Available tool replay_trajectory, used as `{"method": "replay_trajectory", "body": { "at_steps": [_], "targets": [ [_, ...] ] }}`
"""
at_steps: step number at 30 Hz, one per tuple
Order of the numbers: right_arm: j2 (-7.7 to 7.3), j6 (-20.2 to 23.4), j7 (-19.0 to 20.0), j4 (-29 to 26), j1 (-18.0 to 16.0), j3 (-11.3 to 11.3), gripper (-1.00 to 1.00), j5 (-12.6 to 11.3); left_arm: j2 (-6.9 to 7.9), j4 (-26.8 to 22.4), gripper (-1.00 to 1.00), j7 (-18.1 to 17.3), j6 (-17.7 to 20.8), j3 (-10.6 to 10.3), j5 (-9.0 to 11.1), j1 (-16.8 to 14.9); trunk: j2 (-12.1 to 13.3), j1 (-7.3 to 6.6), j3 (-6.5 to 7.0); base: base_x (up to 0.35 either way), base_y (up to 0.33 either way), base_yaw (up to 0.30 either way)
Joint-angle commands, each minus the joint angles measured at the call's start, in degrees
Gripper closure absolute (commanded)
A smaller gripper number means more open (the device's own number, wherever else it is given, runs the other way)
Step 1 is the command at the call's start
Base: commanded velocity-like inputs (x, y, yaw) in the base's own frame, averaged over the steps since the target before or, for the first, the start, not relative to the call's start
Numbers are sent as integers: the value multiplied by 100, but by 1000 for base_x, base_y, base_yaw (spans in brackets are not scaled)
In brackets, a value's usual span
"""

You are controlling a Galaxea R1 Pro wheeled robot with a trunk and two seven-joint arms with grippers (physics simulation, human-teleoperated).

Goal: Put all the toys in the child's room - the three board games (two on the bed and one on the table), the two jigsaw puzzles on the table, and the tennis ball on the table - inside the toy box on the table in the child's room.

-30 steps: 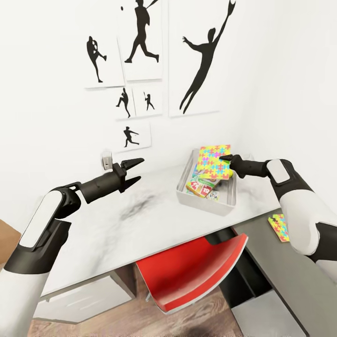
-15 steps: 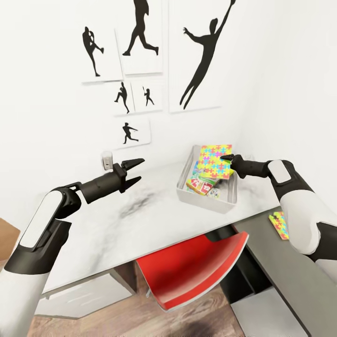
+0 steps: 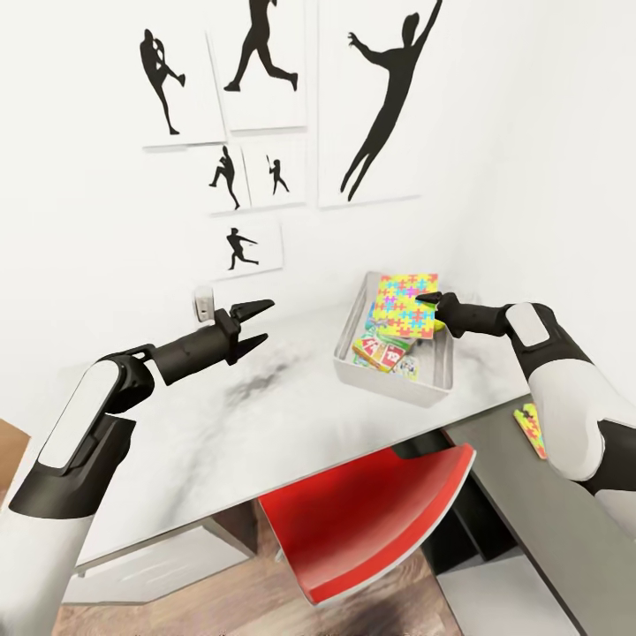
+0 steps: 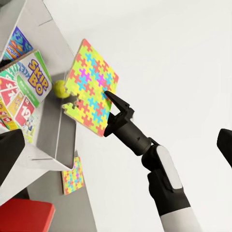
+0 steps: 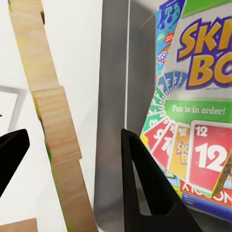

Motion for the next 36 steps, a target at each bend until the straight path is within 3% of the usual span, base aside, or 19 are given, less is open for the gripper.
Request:
{"method": "replay_trajectory", "body": {
  "at_steps": [1, 36],
  "targets": [
    [3, 30, 38, 1, -7, -39, 100, 50, 3, -5, -100, 52, -2, -4, 61, -6, -11, 3, -20, 25, 0, 0],
    [-36, 28, 36, 2, -17, -35, 100, 50, -72, -6, -100, 56, -17, -15, 61, -11, -11, 3, -349, 19, 0, 0]
  ]
}}
